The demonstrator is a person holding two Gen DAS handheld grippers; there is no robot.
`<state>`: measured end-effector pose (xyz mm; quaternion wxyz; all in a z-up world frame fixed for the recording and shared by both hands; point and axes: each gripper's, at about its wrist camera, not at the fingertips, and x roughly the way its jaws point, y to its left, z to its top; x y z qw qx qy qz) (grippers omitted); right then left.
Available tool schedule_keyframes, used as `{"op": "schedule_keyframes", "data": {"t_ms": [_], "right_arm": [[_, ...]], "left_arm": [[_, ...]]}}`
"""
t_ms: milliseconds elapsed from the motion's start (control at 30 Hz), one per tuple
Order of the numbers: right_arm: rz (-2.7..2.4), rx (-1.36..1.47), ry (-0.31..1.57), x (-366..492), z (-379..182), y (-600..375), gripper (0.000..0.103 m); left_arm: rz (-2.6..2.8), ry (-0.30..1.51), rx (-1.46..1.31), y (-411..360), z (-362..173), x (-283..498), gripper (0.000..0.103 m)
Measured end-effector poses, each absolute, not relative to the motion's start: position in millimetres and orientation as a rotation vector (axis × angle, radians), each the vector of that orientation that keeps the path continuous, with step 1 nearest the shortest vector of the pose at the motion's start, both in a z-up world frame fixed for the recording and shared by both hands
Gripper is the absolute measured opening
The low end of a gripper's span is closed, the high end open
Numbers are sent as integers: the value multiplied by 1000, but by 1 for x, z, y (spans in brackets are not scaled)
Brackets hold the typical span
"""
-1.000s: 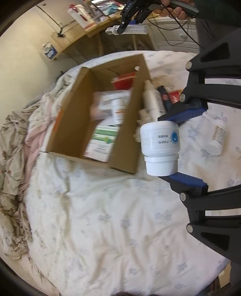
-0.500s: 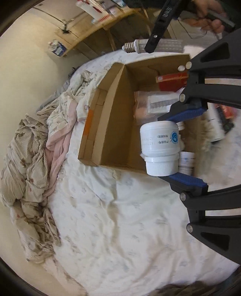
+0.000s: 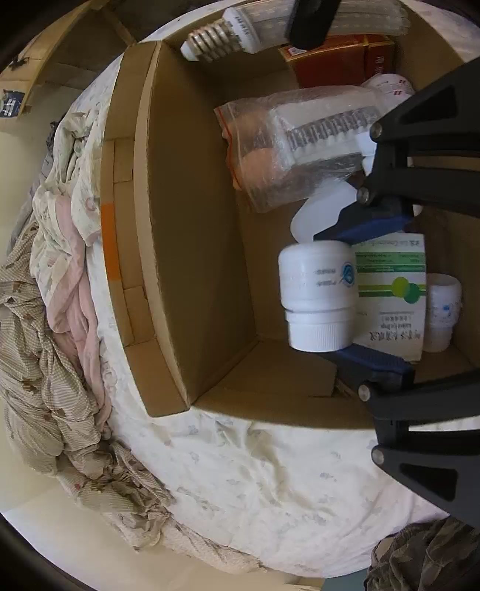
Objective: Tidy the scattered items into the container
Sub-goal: 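Lower the bulb and pill bottle into the box and open both grippers, then withdraw both grippers from the box toward the remaining items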
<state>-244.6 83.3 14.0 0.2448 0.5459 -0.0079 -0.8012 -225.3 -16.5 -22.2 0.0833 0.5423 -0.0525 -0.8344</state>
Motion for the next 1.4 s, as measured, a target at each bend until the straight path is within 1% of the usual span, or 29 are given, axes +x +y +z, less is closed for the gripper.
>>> {"op": "schedule_keyframes", "data": {"t_ms": [133, 167, 200, 233, 267, 333, 400, 467, 533, 700, 900, 1100, 1200, 1300, 1400], "right_arm": [[-2172, 1542, 18, -246, 4, 78, 35], [-2173, 1550, 34, -246, 2, 77, 36], [-2180, 1561, 59, -246, 0, 76, 36], [-2183, 1562, 74, -246, 0, 75, 36], [-2187, 1561, 94, -246, 0, 74, 38], [-2225, 1535, 140, -244, 5, 73, 44], [-2255, 1487, 160, -241, 13, 73, 57], [-2279, 1439, 161, -237, 22, 74, 61], [-2313, 1405, 162, -235, 31, 77, 61], [-2347, 1384, 70, -238, 44, 91, 61], [-2364, 1365, 5, -222, 56, 112, 61], [-2331, 1320, -12, -187, 73, 122, 61], [-2307, 1299, 20, -170, 77, 122, 61], [-2292, 1309, 67, -156, 73, 124, 61], [-2254, 1342, 89, -151, 64, 122, 61]], "left_arm": [[-2487, -135, 1629, -19, -22, -228, 51], [-2485, -126, 1641, -20, -22, -228, 53], [-2483, -119, 1649, -21, -21, -229, 62], [-2486, -102, 1659, -20, -19, -229, 68], [-2494, -85, 1653, -21, -16, -227, 76], [-2492, -95, 1616, -21, -10, -222, 76], [-2489, -114, 1592, -20, -5, -218, 76], [-2504, -108, 1558, -21, 5, -211, 76], [-2522, -84, 1531, -24, 16, -203, 76], [-2559, -65, 1480, -29, 41, -175, 76], [-2624, -19, 1439, -30, 64, -122, 78], [-2589, 42, 1507, -27, 49, -94, 79], [-2550, 122, 1559, -29, 36, -80, 79], [-2531, 205, 1605, -31, 27, -61, 79], [-2522, 242, 1641, -28, 22, -42, 79]]}}
